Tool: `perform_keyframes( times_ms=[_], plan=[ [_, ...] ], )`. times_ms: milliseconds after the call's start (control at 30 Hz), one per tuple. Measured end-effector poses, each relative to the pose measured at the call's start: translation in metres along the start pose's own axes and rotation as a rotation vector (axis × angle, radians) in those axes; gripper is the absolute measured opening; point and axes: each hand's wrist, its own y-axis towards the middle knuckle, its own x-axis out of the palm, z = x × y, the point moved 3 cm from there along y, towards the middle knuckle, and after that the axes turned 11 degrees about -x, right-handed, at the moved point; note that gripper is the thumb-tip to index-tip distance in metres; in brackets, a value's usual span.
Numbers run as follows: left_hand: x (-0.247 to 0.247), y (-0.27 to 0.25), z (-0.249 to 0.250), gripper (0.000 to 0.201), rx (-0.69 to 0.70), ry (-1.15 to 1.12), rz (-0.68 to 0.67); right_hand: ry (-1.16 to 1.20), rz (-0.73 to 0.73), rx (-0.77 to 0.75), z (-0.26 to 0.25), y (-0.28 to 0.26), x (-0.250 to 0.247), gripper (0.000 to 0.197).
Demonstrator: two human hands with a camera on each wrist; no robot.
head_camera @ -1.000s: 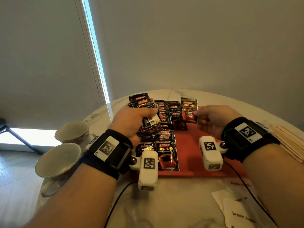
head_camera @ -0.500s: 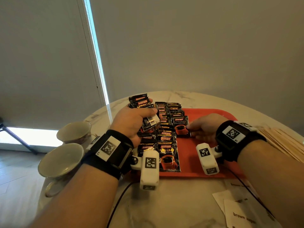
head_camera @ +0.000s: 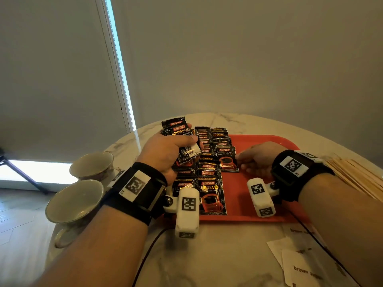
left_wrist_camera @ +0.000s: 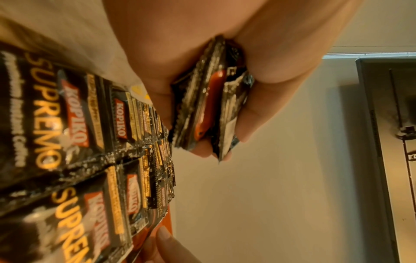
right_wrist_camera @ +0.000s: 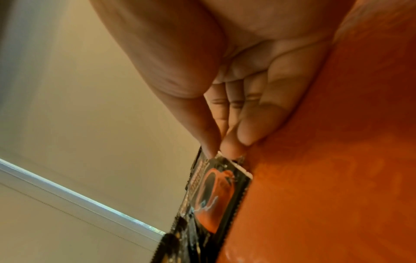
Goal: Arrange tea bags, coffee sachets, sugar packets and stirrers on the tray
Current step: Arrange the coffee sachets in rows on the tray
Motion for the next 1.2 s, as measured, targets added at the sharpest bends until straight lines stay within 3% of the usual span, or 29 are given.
perform_keyframes(
  times_ms=[267, 467, 567, 633, 733, 867, 967, 1033, 1100, 1200],
  plan=[
    [0.008, -0.004, -0.003, 0.029, -0.017, 0.044, -0.002, 0.264, 0.034, -0.128, -0.001, -0.008, 0.006, 0.005],
    [0.014, -0.009, -0.007, 0.023, -0.010, 0.050, 0.028, 0.285, -0.211, -0.271, -0.029, -0.033, 0.029, 0.014],
    [0.017, -0.011, -0.009, 0.037, 0.004, 0.077, 0.043, 0.205, -0.319, -0.331, -0.037, -0.043, 0.042, 0.033],
    [0.019, -0.014, -0.008, 0.044, -0.004, 0.073, 0.040, 0.149, -0.346, -0.361, -0.036, -0.047, 0.051, 0.030],
    [0.019, -0.015, -0.009, 0.052, -0.035, 0.079, 0.046, 0.170, -0.325, -0.382, -0.033, -0.046, 0.056, 0.020],
    [0.012, -0.014, -0.006, 0.026, -0.062, 0.011, 0.108, 0.322, -0.264, -0.371, -0.035, -0.044, 0.052, 0.027],
    [0.010, -0.013, -0.005, 0.025, -0.070, 0.008, 0.163, 0.374, -0.205, -0.401, -0.039, -0.044, 0.048, 0.013],
    [0.009, -0.012, -0.004, 0.026, -0.071, 0.021, 0.187, 0.391, -0.143, -0.439, -0.041, -0.043, 0.046, 0.033],
    [0.010, -0.013, -0.004, 0.024, -0.058, 0.042, 0.195, 0.320, -0.101, -0.519, -0.043, -0.044, 0.046, 0.037],
    [0.016, -0.016, -0.006, 0.019, -0.033, 0.099, 0.163, 0.167, -0.186, -0.605, -0.044, -0.048, 0.054, 0.030]
  ],
)
